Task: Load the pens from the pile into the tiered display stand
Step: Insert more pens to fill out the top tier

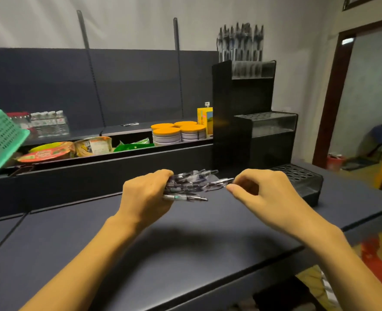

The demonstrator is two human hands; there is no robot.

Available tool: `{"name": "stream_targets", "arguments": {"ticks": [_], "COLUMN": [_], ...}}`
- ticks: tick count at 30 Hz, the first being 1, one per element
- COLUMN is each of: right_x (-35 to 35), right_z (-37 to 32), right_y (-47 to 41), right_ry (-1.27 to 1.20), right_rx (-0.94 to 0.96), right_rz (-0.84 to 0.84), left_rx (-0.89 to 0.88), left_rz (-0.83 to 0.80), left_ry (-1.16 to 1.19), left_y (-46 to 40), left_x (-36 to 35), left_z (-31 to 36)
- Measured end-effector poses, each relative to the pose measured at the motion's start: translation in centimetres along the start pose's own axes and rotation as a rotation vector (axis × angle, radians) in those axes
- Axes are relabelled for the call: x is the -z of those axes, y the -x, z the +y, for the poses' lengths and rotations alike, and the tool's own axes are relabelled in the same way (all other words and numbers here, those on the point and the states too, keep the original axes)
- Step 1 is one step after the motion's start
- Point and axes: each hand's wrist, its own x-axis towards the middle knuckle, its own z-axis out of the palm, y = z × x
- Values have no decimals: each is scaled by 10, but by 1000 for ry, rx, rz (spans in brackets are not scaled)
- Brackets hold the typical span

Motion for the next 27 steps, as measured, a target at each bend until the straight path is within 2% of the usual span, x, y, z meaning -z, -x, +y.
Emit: {"name": "stream_targets", "arguments": {"ticks": [7, 11, 15, 20, 27], "right_x": [65, 84, 96, 102, 99], "right_z": [73, 102, 113, 117, 118], "right_y": [-5, -17, -34, -69, -110], "right_ry": [-112, -329, -643, -875, -1004], "right_rx": [76, 65, 32, -46, -18], "right_rz": [-60, -67, -97, -57, -61], "left_rx": [75, 97, 79, 91, 89], "left_rz": [38, 46, 73, 109, 129], "left_ry": [-46, -63, -90, -121, -115], "left_y": [-43, -68, -95, -130, -165], "left_x": [-29, -45, -59, -81, -105], "left_z": [87, 114, 118, 112, 97]}}
